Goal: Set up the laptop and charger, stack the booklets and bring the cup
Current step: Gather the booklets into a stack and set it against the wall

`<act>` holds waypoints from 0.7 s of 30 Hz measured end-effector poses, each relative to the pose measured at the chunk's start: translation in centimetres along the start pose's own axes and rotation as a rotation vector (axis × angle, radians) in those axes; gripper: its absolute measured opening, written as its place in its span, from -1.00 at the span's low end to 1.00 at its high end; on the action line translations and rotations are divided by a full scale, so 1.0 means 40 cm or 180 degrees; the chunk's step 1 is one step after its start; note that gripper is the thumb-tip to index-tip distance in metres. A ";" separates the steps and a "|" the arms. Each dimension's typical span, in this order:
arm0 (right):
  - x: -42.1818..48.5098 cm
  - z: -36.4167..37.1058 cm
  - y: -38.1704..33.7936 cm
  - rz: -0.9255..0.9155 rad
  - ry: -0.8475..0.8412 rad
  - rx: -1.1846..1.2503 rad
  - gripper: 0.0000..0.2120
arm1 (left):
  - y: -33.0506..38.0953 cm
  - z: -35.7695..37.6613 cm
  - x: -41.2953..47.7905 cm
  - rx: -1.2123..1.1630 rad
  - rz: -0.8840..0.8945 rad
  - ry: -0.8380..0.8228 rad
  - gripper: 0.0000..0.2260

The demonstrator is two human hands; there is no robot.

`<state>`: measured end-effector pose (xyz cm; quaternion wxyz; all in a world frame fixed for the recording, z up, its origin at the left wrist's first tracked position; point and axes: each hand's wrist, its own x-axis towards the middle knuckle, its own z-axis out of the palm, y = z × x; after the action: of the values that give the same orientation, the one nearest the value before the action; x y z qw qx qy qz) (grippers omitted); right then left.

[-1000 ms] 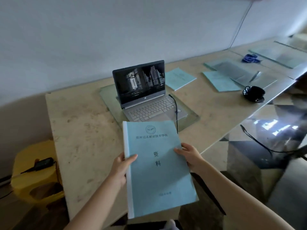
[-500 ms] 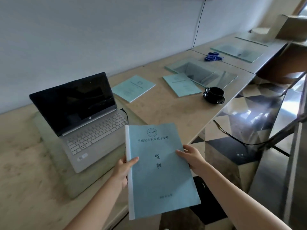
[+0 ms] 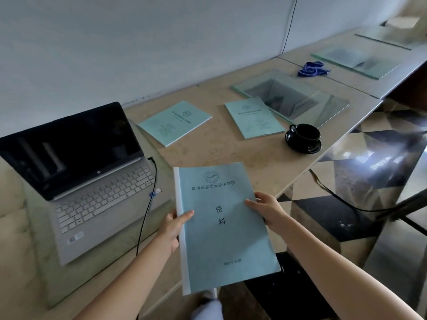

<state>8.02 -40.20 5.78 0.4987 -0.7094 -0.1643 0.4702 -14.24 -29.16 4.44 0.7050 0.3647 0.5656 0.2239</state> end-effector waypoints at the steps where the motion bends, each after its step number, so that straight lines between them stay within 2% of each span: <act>1: 0.023 -0.003 -0.012 0.0008 -0.0010 -0.0031 -0.87 | 0.009 0.013 0.016 -0.0022 -0.0009 0.0013 -0.73; 4: 0.109 -0.016 -0.051 0.0039 -0.0050 -0.0141 -0.84 | 0.034 0.049 0.080 -0.0051 0.0024 0.0092 -0.70; 10: 0.314 -0.047 -0.141 -0.0010 -0.0211 -0.0499 -0.87 | 0.089 0.115 0.233 -0.0045 -0.0260 0.0154 -0.86; 14: 0.434 -0.051 -0.171 0.0125 -0.0235 -0.0740 -0.79 | 0.106 0.149 0.306 -0.0045 -0.0398 0.0256 -0.77; 17: 0.507 -0.042 -0.186 0.0222 -0.0283 -0.0847 -0.80 | 0.128 0.162 0.344 -0.0047 -0.0414 0.0356 -0.94; 21: 0.580 -0.012 -0.193 0.0408 -0.0392 -0.0890 -0.79 | 0.145 0.164 0.366 -0.0097 -0.0475 0.0409 -0.87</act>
<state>21.93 -20.72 0.79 0.3531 -0.7508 -0.2128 0.5161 -3.58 -16.53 0.22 0.6874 0.2956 0.6318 0.2022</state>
